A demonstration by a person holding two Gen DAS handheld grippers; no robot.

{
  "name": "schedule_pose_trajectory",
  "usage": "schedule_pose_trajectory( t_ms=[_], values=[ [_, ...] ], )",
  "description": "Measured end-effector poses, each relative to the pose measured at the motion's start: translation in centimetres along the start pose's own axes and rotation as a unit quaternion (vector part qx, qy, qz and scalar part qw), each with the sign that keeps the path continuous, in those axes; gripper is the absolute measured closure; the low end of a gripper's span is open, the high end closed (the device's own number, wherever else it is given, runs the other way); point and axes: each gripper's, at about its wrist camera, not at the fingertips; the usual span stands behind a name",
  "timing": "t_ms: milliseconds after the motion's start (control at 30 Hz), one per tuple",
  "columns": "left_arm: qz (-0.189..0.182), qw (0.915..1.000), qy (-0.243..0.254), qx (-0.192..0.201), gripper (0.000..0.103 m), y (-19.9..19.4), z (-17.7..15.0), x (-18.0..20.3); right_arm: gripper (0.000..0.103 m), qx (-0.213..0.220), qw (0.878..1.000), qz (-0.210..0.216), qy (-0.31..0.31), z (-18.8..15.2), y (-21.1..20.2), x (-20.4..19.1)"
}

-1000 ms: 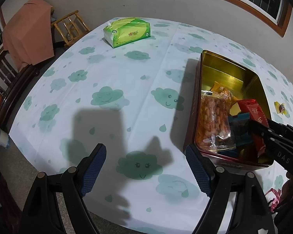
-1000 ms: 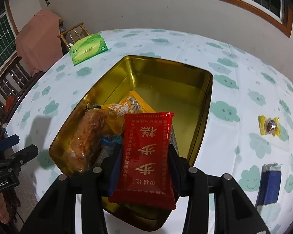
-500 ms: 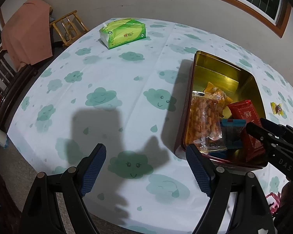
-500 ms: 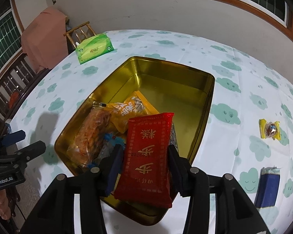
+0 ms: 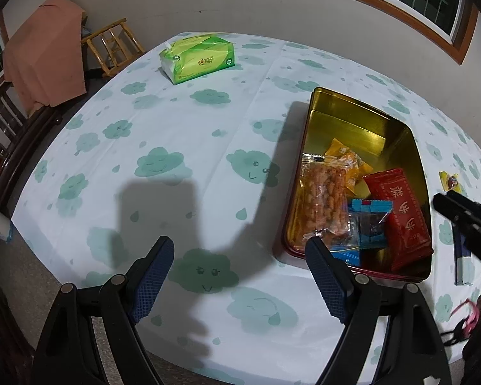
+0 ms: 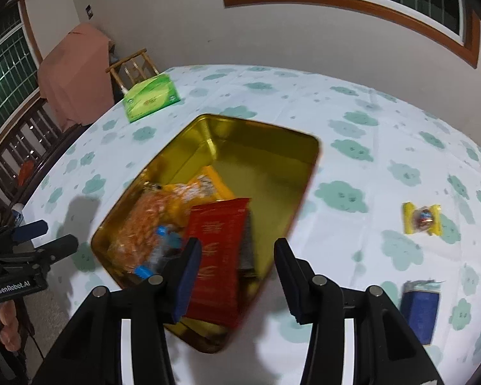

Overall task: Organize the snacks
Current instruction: 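Carry the red pastry pack into the tin and open the right gripper, then grasp the yellow-wrapped candy with the right gripper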

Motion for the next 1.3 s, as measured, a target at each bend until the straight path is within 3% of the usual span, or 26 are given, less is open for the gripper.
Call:
schedule_pose_trajectory(
  t_ms=[167,367,533,933,1233,1300],
  values=[
    [-0.002,1.0,0.003,-0.004,0.022,0.2,0.2,0.9,0.055,0.011,0.999,-0.034,0.013,0.2,-0.7,4.3],
    [-0.003,1.0,0.005,-0.006,0.022,0.5,0.4,1.6,0.055,0.018,0.994,-0.092,0.048,0.3,-1.2,12.2],
    [-0.003,0.9999,0.008,-0.009,0.022,0.6,0.6,2.3,0.055,0.016,0.991,-0.111,0.07,0.3,-0.7,16.7],
    [0.002,0.9998,0.012,-0.018,0.022,0.8,1.8,3.5,0.055,0.003,0.991,-0.114,0.07,2.7,3.7,20.0],
    [-0.009,0.9994,0.03,-0.018,0.022,1.2,2.9,5.9,0.055,0.001,0.994,-0.099,0.051,3.3,5.2,20.2],
    [-0.011,0.9991,0.037,-0.018,0.022,1.2,3.0,6.6,0.06,0.001,0.994,-0.093,0.05,3.0,5.5,20.2]
  ],
)
Point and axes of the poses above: each gripper's, at about its wrist camera, not at the fingertips, and y roughly the way its jaws point, x to its right, z to its top, and after that the axes turned 7 degrees about y, right-handed
